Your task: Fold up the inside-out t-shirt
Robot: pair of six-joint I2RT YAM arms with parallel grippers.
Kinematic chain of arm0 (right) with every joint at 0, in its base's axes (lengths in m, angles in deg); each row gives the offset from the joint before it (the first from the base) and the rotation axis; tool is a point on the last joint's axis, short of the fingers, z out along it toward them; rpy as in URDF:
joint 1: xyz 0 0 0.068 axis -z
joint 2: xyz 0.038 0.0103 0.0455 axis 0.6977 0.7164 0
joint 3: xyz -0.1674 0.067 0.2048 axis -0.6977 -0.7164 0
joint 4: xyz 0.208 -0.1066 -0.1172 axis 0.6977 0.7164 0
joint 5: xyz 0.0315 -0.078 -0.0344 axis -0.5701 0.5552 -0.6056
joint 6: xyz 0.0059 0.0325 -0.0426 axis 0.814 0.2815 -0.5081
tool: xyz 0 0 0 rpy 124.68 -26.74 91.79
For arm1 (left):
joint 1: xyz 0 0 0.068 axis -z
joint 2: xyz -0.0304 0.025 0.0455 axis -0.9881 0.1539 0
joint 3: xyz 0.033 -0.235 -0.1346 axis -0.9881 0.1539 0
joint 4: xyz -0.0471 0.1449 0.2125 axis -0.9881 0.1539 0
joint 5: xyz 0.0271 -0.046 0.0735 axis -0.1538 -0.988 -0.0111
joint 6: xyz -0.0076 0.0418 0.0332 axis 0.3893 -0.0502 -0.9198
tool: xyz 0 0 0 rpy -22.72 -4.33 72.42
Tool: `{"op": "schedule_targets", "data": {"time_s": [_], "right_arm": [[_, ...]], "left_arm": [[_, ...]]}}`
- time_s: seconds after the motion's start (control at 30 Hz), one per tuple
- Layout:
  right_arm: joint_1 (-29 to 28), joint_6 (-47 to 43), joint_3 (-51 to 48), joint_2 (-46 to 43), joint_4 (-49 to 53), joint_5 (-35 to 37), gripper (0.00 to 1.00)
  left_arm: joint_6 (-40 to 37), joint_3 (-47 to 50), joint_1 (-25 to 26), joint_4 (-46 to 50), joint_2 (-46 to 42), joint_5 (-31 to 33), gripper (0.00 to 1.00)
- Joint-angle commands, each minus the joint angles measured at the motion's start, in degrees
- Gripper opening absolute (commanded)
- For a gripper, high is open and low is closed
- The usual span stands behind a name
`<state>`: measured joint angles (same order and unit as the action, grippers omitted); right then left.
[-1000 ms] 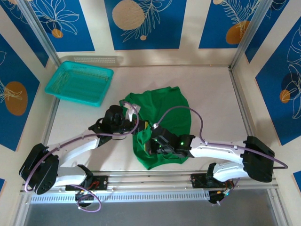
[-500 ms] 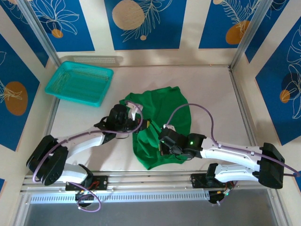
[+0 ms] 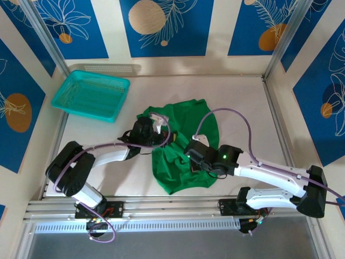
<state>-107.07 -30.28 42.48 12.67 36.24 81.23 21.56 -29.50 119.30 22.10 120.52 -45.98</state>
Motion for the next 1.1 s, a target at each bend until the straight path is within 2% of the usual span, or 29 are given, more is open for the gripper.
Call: {"op": "schedule_targets", "data": {"time_s": [0.0, 0.07, 0.3, 0.47, 0.57, 0.63, 0.67, 0.73, 0.87, 0.9, 0.93, 1.0, 1.07], "right_arm": [[-0.1, -10.92, -2.71, -1.46, -8.06, -13.62, 0.0], [-0.41, -12.0, -3.47, -0.66, -12.28, -19.39, 0.0], [-2.9, -15.25, -0.95, 6.98, -16.87, -25.52, 0.0], [-3.13, -15.64, -0.29, 11.43, -26.08, -36.1, 0.0], [-3.03, -14.14, 0.0, 14.43, -30.3, -38.14, 0.0], [-2.71, -12.81, -0.12, 16.87, -33.47, -38.46, 0.17], [-2.39, -12.63, -0.16, 17.96, -34.98, -39.89, 0.19], [-1.78, -11.63, 0.38, 20.03, -36.1, -42.4, 0.22], [-0.52, -12.16, 0.47, 17.36, -34.89, -45.38, 0.31], [0.15, -12.61, 0.52, 15.47, -33.96, -46.82, 0.32], [0.82, -13.0, 0.95, 13.36, -32.22, -47.09, 0.32], [2.78, -13.21, 1.95, 9.33, -26.45, -43.68, 0.34], [6.17, -11.62, 2.15, 4.68, -20.14, -37.77, 0.38]], "left_arm": [[-0.04, -2.3, -0.47, -4.34, 0.84, -0.7, 0.0], [-0.63, -2.26, -0.69, -4.16, 0.29, -0.75, 0.0], [-4.3, -1.98, -2.72, -1.22, -1.24, 0.26, 0.0], [-5.63, -2.78, -3.26, -1.91, 1.21, -0.25, 0.0], [-5.41, -2.36, -3.65, -3.04, 2.33, 0.37, 0.0], [-5.99, -2.09, -4.11, -2.22, 2.61, 0.81, 0.0], [-6.38, -1.87, -4.29, -0.89, 2.14, 1.89, 0.01], [-7.6, -1.52, -4.32, 4.54, -0.34, 6.94, 0.1], [-11.68, -1.03, -4.34, 14.87, -7.22, 11.62, 0.18], [-12.77, -0.95, -4.31, 17.47, -9.38, 12.51, 0.22], [-13.31, -0.73, -4.31, 19.78, -11.37, 13.82, 0.31], [-13.43, -0.8, -4.31, 23.81, -14.26, 15.02, 0.47], [-13.52, -2.23, -4.31, 28.55, -16.11, 14.3, 0.52]]}}
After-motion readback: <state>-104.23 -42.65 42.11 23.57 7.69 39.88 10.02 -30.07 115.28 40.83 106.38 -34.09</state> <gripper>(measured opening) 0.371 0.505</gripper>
